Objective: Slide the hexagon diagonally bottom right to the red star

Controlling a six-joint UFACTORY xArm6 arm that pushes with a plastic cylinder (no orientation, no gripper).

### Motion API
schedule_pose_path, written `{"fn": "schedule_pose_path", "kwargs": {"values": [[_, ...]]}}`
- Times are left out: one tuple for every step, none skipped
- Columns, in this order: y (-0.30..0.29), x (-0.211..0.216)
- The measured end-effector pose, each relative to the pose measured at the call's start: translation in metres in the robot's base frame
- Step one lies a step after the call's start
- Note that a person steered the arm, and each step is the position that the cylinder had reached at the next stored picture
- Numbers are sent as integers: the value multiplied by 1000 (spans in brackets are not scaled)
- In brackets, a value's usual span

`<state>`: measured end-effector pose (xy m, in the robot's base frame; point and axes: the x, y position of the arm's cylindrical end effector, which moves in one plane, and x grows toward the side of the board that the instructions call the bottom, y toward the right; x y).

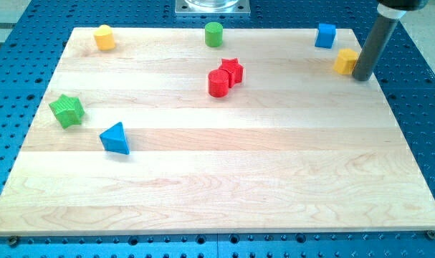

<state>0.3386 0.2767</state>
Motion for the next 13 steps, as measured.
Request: {"fn": "schedule_pose_path", "kwargs": {"values": [[51,-42],[52,-72],[13,-55],[-26,-47],[-34,-63],[-61,8],[-62,54],[-57,34],[-60,7],[-67,-27],[-74,-31],[-74,-31],[-81,-39]]}}
